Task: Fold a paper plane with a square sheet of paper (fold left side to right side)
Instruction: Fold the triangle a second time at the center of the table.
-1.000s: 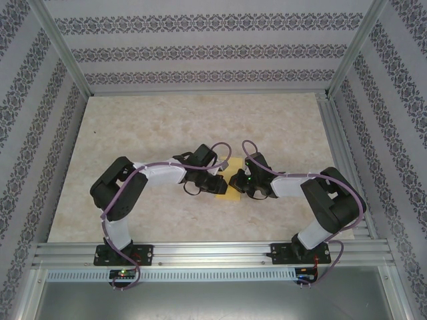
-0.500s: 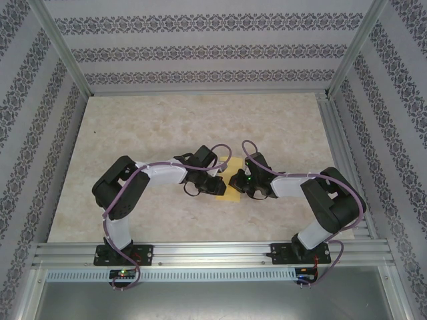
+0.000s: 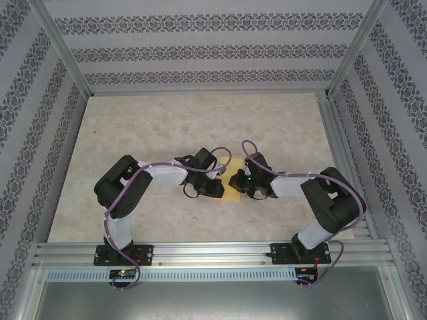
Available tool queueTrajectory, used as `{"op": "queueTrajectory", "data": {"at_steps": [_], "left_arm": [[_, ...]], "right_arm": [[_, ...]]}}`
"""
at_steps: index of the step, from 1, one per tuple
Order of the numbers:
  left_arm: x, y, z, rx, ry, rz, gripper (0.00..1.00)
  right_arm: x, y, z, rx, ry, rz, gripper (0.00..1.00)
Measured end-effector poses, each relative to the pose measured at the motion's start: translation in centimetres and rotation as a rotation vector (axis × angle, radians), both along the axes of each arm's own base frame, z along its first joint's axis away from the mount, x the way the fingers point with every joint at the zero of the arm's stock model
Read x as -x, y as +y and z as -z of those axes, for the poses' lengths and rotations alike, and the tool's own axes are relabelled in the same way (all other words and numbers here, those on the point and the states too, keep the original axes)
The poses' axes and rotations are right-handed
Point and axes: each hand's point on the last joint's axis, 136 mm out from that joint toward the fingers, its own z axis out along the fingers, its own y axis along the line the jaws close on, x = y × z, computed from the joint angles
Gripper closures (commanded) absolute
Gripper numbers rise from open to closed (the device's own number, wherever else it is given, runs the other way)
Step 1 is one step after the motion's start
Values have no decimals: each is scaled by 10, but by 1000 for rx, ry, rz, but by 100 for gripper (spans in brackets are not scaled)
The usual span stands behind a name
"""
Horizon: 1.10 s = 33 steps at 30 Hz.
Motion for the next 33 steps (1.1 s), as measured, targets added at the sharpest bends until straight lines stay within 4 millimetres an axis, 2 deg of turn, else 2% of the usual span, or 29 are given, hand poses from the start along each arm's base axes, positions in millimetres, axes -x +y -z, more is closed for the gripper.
{"op": "queueTrajectory", "data": {"at_steps": [5, 8, 13, 15, 24, 33], "left_arm": [[0, 0, 0, 0, -2, 3, 84], [0, 0, 0, 0, -3, 6, 84], [0, 0, 0, 1, -4, 6, 84], [0, 0, 0, 1, -4, 6, 84], [0, 0, 0, -1, -6, 6, 84], [1, -1, 0, -7, -9, 11, 84]], "right_arm": [[2, -1, -2, 8, 0, -6, 98], [6, -5, -11, 28, -4, -14, 98], [-1, -7, -46, 26, -91, -14, 99], [-2, -5, -50, 19, -103, -13, 99], [9, 13, -15, 2, -11, -4, 99], [7, 28, -2, -32, 15, 20, 99]]}}
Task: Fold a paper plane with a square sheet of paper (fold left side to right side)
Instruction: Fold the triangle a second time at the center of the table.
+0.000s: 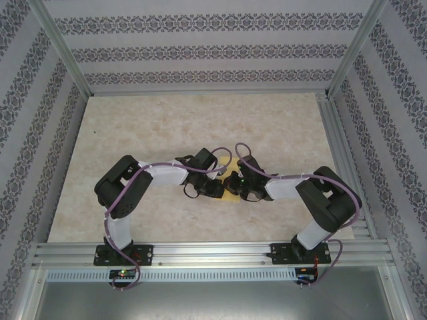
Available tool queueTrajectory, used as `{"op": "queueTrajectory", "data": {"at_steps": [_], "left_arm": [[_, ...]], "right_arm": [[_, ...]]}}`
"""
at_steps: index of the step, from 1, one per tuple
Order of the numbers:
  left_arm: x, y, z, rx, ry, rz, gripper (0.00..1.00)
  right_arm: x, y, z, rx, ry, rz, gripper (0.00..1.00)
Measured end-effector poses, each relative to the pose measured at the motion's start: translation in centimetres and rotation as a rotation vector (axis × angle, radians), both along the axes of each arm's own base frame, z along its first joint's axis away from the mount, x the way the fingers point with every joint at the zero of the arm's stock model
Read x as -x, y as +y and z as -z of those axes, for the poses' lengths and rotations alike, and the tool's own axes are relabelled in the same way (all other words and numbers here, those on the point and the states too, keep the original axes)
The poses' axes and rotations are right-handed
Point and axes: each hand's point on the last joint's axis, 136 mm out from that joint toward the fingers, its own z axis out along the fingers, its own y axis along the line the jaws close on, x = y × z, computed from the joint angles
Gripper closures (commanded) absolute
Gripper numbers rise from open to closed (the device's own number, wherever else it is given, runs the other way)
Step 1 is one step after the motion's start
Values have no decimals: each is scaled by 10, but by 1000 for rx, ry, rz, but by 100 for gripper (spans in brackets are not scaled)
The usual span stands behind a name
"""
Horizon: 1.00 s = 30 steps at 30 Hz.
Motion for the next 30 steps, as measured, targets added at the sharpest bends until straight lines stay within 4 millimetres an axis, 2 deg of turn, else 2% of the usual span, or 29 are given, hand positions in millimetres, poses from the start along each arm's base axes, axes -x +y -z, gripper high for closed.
{"op": "queueTrajectory", "data": {"at_steps": [11, 20, 24, 30], "left_arm": [[0, 0, 0, -4, -4, 5, 85], [-8, -2, -1, 0, -38, -4, 85], [-9, -3, -1, 1, -43, -6, 85], [-8, -3, 0, -3, -45, -5, 85]], "right_arm": [[-2, -4, 2, 20, -33, -17, 99], [-12, -27, 1, 49, -80, -41, 99], [-22, -41, 2, 62, -94, -18, 99], [-36, -74, 1, 103, -128, 62, 98]]}}
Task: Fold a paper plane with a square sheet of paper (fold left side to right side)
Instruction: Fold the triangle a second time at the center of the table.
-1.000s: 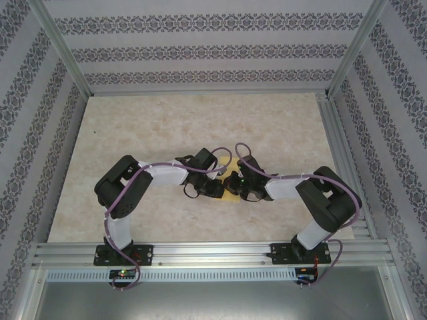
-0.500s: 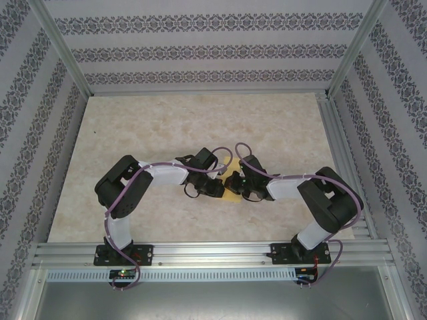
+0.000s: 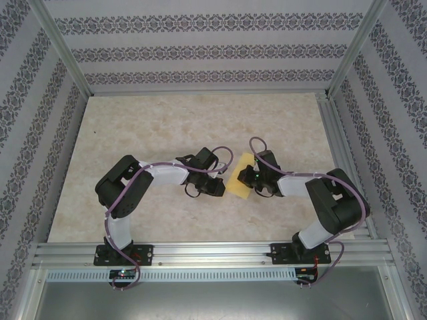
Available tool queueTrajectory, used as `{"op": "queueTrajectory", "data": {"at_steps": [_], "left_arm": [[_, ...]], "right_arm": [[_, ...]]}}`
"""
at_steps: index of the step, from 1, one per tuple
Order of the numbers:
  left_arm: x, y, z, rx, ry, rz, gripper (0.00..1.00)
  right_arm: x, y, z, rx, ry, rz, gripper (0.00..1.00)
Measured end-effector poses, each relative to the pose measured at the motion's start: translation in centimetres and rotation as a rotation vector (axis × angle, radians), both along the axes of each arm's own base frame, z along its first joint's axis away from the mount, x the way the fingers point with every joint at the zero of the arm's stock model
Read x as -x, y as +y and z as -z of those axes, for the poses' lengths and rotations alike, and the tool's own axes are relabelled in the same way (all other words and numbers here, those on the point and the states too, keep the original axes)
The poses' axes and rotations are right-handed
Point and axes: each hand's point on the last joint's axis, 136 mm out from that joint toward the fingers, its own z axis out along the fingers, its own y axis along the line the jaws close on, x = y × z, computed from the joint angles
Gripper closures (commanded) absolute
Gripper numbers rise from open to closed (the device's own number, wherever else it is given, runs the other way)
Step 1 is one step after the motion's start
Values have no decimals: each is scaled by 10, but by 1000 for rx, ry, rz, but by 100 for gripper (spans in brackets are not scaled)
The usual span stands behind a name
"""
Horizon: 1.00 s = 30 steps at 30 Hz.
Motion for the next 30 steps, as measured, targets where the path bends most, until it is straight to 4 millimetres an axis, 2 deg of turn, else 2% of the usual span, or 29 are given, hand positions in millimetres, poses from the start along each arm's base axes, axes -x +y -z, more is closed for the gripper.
{"op": "queueTrajectory", "data": {"at_steps": [5, 9, 13, 15, 20, 22, 25, 30], "left_arm": [[0, 0, 0, -2, -3, -1, 85], [-1, 0, -1, -2, -3, -1, 85], [2, 2, -7, -6, -2, 0, 83], [0, 0, -20, 16, -24, -1, 81], [-6, -11, -72, 140, -105, -6, 81], [-7, -15, -79, 169, -113, -4, 81], [-6, -18, -69, 168, -79, -6, 81], [-3, -21, -32, 129, 3, -9, 82]], "right_arm": [[0, -12, 0, 14, -14, 18, 98], [2, -8, 0, 17, -19, 6, 98], [10, 5, 1, 6, -21, -17, 98], [14, 10, 1, -9, -21, -21, 98], [21, 17, 0, -31, -12, -21, 98], [21, 18, 0, -35, -8, -15, 98], [21, 18, 0, -39, -3, -8, 98], [21, 18, 0, -41, -1, -5, 98]]}}
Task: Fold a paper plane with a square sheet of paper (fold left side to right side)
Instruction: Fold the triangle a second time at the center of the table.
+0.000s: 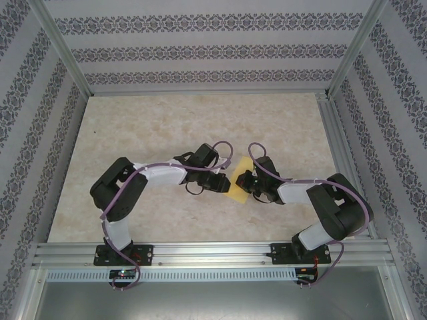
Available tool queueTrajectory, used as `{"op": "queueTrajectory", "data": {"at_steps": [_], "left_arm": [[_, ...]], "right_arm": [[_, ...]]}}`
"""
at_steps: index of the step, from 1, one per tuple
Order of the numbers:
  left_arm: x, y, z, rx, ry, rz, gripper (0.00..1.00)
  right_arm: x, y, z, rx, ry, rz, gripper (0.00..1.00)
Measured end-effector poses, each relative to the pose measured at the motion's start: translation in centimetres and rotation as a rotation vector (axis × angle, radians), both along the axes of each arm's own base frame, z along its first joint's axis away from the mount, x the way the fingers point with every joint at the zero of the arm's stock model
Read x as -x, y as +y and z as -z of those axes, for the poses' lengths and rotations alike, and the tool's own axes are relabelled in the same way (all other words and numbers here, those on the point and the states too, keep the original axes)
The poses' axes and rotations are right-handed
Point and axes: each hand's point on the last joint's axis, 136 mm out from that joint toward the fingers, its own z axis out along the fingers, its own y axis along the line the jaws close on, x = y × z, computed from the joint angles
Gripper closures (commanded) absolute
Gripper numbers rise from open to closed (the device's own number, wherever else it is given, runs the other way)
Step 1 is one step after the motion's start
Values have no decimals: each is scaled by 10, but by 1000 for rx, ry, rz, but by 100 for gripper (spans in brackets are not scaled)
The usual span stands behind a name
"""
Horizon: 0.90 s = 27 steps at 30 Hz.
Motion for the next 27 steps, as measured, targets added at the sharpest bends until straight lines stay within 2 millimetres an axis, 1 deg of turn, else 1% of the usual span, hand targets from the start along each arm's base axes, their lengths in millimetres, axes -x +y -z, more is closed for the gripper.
{"op": "queueTrajectory", "data": {"at_steps": [2, 5, 13, 22, 27], "left_arm": [[3, 0, 10, -16, 23, 2, 82], [5, -3, 17, -23, 40, 9, 82], [-2, -10, 14, -14, 28, 10, 82], [-6, -9, 16, -29, 8, -1, 83], [-8, -7, 21, -43, 0, -4, 83]], "right_arm": [[0, 0, 0, 0, 0, 0, 98], [0, 0, 0, 0, 1, -1, 98], [0, 4, 0, -7, -4, -9, 99], [0, 5, 0, -12, -2, -13, 98], [-1, 6, 0, -13, 1, -16, 98]]}}
